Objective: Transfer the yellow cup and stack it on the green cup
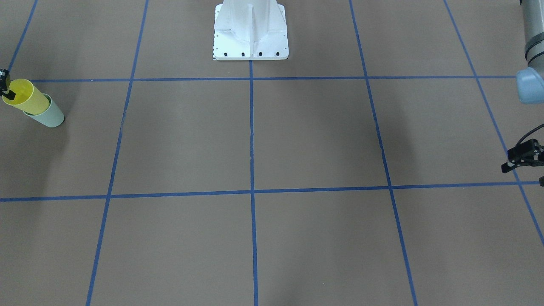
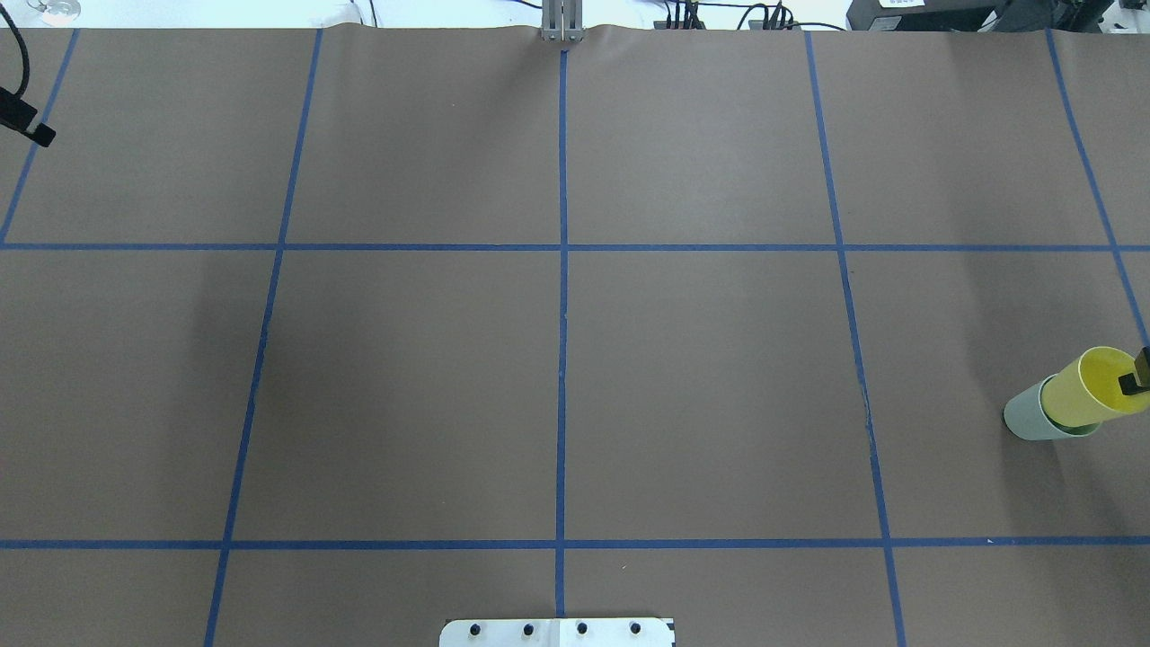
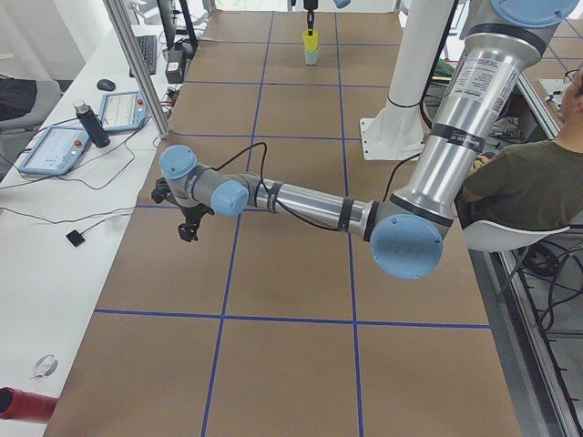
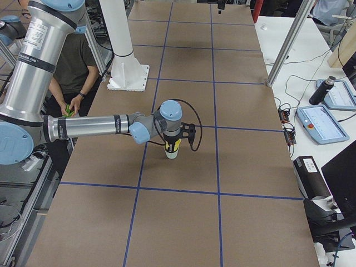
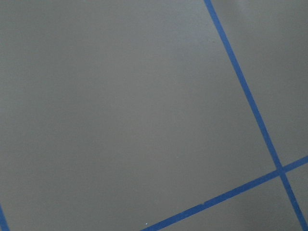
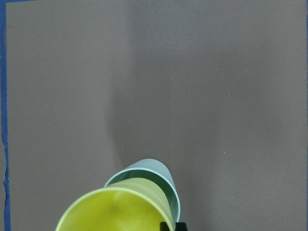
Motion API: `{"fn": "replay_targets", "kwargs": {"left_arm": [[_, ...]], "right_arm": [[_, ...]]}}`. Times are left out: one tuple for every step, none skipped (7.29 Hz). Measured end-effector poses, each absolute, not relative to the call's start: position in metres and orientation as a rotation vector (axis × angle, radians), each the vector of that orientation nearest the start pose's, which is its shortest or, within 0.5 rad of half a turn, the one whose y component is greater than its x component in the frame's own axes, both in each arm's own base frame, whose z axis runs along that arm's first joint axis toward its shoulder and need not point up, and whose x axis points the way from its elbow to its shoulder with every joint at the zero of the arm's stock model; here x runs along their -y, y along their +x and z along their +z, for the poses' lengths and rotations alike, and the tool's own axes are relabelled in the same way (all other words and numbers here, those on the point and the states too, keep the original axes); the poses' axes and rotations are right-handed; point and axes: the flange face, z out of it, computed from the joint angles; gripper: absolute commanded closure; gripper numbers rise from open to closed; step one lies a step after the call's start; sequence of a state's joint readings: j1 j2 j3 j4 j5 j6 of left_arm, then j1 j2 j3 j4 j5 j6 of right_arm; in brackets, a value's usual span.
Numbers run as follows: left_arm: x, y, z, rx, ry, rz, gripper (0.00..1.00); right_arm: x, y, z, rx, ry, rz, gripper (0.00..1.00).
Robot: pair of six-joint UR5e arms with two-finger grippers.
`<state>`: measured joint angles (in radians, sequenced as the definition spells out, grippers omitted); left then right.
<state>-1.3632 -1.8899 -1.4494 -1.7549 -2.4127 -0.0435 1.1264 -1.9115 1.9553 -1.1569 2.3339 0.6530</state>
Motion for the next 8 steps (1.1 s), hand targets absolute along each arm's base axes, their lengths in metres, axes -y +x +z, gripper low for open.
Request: {"fn": "replay_targets", "kwargs": {"left_arm": [[0.616, 0.052, 0.52, -0.862, 0.255, 0.312, 0.0], [0.598, 0.026, 0.527, -0.852, 0.254, 0.294, 0.0], [0.578, 0.003, 0.538, -0.844, 0.25, 0.282, 0.0], [0.555, -0.009, 0.551, -0.839, 0.244, 0.279, 0.0], [0.538, -0.015, 0.558, -0.838, 0.239, 0.276, 0.0], [0.53, -0.017, 0.558, -0.838, 0.238, 0.272, 0.0], [0.528, -0.017, 0.557, -0.838, 0.239, 0.271, 0.0], [0.527, -0.018, 0.556, -0.839, 0.239, 0.269, 0.0]], "right_arm": [[0.366, -0.104, 0.566, 0.863, -0.017, 0.017, 1.0], [0.368, -0.106, 0.568, 0.859, -0.018, 0.017, 1.0], [0.371, -0.108, 0.572, 0.854, -0.02, 0.017, 1.0], [0.374, -0.11, 0.574, 0.852, -0.019, 0.017, 0.07], [0.376, -0.111, 0.575, 0.851, -0.019, 0.016, 0.0], [0.377, -0.112, 0.575, 0.852, -0.019, 0.014, 0.0], [0.377, -0.112, 0.574, 0.855, -0.019, 0.01, 0.0], [0.377, -0.112, 0.573, 0.859, -0.017, 0.007, 0.0]]}}
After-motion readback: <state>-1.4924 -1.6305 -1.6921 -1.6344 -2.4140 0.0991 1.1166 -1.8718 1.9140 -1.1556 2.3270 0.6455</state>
